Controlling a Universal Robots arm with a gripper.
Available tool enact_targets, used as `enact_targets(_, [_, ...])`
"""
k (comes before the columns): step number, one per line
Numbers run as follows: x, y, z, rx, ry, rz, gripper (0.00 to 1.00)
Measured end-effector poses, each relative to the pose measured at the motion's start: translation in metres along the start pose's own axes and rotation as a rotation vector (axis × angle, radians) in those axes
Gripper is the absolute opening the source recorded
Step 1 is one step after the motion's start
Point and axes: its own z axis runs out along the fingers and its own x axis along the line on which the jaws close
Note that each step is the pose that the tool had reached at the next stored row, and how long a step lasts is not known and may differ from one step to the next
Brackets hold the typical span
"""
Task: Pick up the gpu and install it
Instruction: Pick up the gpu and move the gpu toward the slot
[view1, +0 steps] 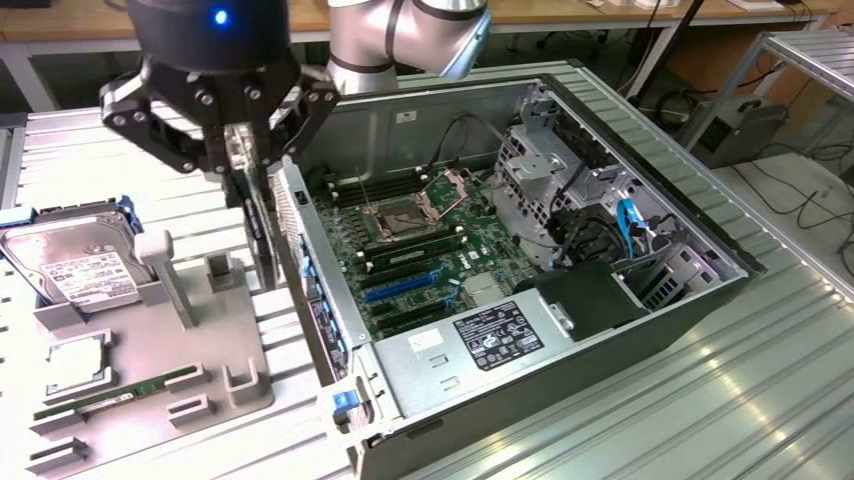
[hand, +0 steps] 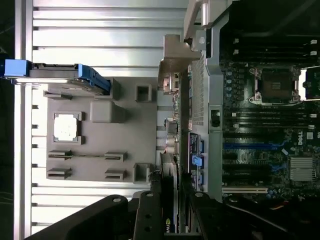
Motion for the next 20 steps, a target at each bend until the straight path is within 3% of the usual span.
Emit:
enact_targets(3, [-0.016,-0.002,-0.0145,0.0,0.0092,0.001,0.26])
enact_targets(5, [-0.025,-0.0026,-0.0167,-0.0002,0.0143,0.001,0.26])
enact_targets(12, [-0.066,-0.0033,-0.0174,-0.0003,0.0269,0.002,0.26])
enact_targets(20, [-0.109,-0.0043,-0.0099,0.0002,0.0335,0.002,0.26])
